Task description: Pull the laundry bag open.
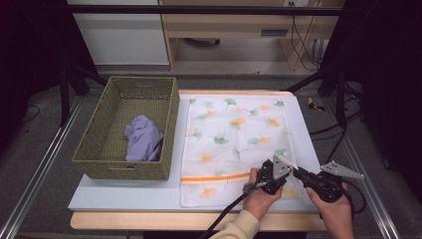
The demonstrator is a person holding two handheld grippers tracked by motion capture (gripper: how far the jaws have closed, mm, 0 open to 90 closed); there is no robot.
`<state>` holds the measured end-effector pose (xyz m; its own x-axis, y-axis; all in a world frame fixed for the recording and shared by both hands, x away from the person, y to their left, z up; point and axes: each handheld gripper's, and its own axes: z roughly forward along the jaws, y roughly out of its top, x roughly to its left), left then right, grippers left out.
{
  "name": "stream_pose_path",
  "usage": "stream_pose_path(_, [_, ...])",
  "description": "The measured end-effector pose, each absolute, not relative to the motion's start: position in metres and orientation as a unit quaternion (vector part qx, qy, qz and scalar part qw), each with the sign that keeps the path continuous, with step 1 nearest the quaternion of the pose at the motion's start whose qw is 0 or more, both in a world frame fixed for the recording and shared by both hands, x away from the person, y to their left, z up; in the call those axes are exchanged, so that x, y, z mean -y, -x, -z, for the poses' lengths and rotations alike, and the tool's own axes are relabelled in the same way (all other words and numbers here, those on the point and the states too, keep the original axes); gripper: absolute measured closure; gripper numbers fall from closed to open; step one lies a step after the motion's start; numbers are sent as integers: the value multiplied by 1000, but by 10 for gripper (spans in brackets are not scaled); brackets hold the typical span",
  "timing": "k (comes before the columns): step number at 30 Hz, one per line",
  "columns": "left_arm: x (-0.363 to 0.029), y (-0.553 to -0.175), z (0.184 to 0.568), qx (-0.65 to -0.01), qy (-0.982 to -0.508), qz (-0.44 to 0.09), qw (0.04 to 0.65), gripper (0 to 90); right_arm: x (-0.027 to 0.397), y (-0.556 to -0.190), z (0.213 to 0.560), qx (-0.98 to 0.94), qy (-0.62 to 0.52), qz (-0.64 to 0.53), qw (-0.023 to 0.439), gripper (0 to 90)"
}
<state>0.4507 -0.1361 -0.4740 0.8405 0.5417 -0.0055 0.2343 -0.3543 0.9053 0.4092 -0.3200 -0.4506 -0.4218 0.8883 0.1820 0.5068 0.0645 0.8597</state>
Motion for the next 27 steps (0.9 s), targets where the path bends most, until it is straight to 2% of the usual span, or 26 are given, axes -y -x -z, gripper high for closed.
stream_pose_path(8, [136,-449,475,-263,-804,-140,515,898,317,-408,450,-710,-494,-458,205,843])
stream_pose_path(18, [136,-444,473,-305,-796,-153,499,899,314,-406,446,-707,-498,-450,224,854])
stream_pose_path(27, [128,-442,481,-327,-791,-146,496,899,315,-406,448,-710,-498,-447,218,852])
